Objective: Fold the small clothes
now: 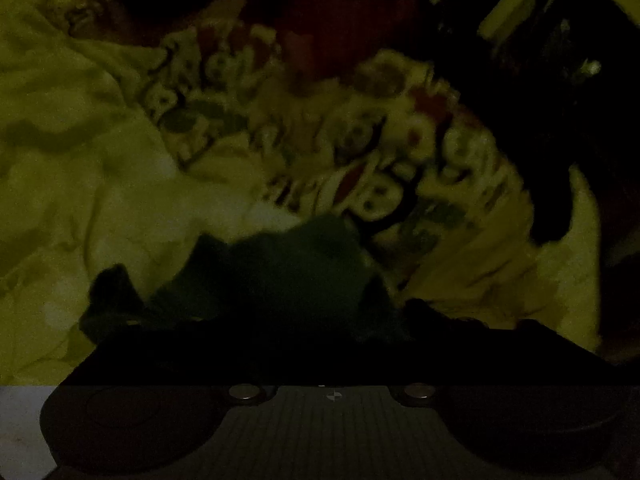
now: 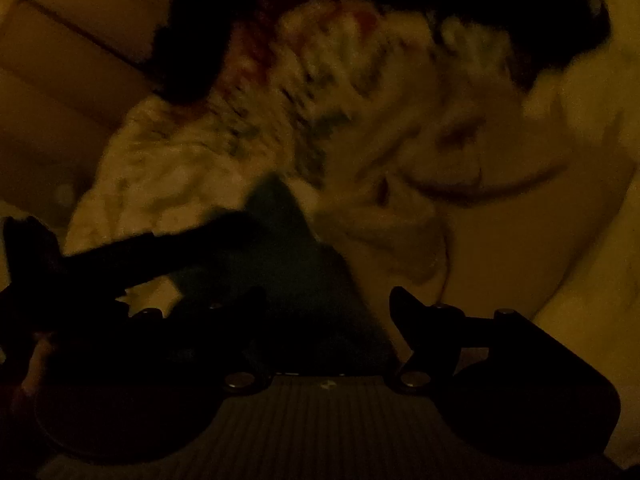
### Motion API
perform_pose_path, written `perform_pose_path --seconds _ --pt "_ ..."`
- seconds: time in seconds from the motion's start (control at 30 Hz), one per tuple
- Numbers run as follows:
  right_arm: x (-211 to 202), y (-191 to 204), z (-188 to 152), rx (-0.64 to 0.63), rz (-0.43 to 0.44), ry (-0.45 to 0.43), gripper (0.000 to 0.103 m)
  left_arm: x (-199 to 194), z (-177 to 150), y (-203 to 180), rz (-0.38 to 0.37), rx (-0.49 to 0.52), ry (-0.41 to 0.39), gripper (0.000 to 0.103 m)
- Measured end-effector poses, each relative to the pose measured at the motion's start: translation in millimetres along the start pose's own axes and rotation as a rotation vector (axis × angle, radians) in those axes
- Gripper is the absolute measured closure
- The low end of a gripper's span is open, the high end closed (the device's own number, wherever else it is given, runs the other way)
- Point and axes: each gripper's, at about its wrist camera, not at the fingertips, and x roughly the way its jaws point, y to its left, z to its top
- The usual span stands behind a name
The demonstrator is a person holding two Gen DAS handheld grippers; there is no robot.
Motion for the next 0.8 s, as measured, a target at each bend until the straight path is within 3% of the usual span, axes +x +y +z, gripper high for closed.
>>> perform_pose_path --seconds 0.1,0.13,0.17,0.2,0.23,0.33,0.47,0.63,0.8 --pt "26 -6 -10 0.081 0.032 0.086 0.040 9 -6 2 0.031 0.006 -0.007 0.000" --pt "31 -6 -14 0.081 0.041 0.104 0.054 7 -8 5 0.033 -0.024 -0.029 0.007" --pt "34 -5 -17 0.071 0.038 0.107 0.092 3 -8 10 0.041 -0.053 -0.045 0.012" --pt "35 -5 -18 0.072 0.032 0.096 0.089 0 -9 13 0.050 -0.077 -0.061 0.022" --pt "33 -3 -19 0.078 0.038 0.076 0.089 -5 -9 18 0.055 -0.106 -0.088 0.024" --pt "15 13 -15 0.021 0.062 -0.002 0.090 -27 -6 26 0.057 -0.163 -0.178 0.028" --pt "-20 54 -1 -0.100 0.127 -0.121 0.090 -79 -1 27 0.011 -0.285 -0.389 0.030" --pt "-82 116 13 -0.245 0.260 -0.233 0.091 -184 -1 17 0.043 -0.338 -0.645 0.035" --pt "-150 173 17 -0.358 0.386 -0.289 0.091 -302 -26 9 0.075 -0.322 -0.813 0.036"
